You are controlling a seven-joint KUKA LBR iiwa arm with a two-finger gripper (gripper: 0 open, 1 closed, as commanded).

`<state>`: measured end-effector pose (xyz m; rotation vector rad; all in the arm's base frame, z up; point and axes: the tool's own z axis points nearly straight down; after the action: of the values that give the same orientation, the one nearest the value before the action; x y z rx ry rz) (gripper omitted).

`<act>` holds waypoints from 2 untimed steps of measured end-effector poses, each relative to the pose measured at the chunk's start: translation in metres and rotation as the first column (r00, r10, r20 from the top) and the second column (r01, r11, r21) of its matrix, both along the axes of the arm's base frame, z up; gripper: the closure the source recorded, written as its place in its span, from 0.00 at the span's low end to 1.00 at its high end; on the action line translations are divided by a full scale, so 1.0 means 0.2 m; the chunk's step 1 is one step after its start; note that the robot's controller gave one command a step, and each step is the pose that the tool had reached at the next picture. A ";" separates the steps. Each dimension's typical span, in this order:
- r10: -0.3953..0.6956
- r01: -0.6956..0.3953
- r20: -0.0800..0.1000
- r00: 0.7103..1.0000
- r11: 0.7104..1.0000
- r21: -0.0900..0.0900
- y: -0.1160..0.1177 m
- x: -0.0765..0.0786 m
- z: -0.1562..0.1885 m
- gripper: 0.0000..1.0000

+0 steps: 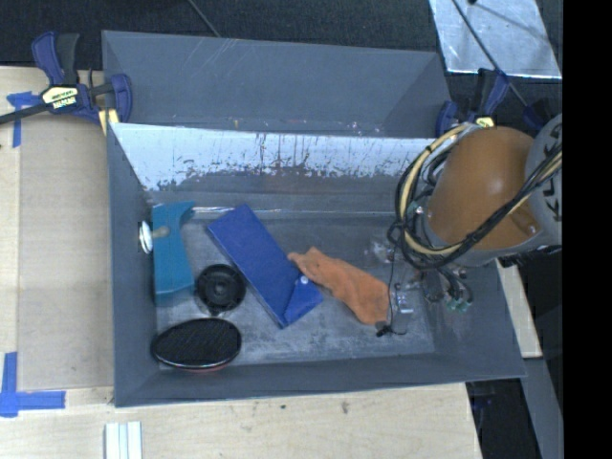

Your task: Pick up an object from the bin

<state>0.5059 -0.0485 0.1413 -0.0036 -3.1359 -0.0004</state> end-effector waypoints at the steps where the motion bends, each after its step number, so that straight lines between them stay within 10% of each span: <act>1: 0.001 -0.001 0.008 1.000 1.000 -0.001 0.00 0.01 0.02 0.00; 2: 0.019 -0.019 0.016 1.000 1.000 -0.001 -0.03 0.02 -0.22 0.00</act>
Offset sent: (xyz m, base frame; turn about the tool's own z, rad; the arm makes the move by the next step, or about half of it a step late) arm 0.0000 -0.0095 -0.0713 -0.0273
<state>0.5091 -0.0548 0.0981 0.0257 -3.1514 0.0017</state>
